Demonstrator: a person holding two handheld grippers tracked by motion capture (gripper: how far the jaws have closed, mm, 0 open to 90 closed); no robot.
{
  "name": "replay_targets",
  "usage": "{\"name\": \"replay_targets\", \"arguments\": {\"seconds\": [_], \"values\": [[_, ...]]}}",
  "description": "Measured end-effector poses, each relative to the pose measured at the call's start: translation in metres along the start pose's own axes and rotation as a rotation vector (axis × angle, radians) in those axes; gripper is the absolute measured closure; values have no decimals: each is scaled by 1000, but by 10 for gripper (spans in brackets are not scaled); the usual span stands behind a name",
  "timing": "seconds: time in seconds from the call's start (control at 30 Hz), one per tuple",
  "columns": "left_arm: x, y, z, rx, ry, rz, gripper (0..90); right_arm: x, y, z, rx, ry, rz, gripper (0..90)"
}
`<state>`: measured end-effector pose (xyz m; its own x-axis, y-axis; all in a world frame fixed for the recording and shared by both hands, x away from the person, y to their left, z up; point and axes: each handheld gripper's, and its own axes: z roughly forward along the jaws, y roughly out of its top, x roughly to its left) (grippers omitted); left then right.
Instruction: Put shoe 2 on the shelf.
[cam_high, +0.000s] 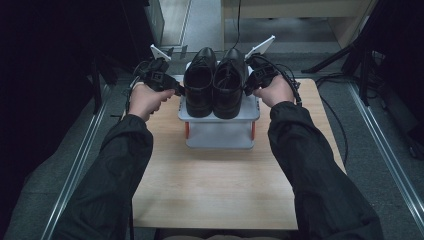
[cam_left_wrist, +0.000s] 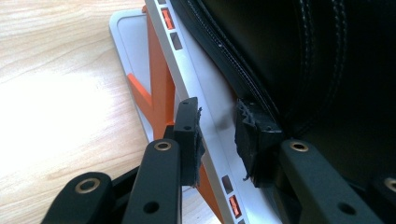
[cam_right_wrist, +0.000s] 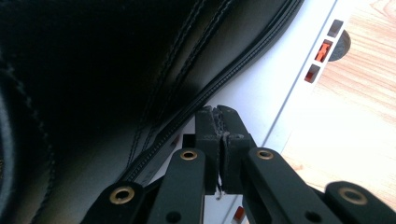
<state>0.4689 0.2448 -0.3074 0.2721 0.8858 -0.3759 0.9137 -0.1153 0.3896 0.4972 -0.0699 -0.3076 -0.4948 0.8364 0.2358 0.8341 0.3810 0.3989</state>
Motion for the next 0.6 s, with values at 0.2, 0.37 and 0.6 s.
{"name": "replay_targets", "arguments": {"seconds": [0.2,0.37,0.6], "values": [[2,0,0,0,5,4,688,-1,-1,0,-6,-6,-12,840],[8,-2,-8,0,7,-6,622,-6,-4,-10,-29,20,-12,817],[14,-12,-32,-25,28,5,604,-21,-17,-30,-51,33,-9,781]]}}
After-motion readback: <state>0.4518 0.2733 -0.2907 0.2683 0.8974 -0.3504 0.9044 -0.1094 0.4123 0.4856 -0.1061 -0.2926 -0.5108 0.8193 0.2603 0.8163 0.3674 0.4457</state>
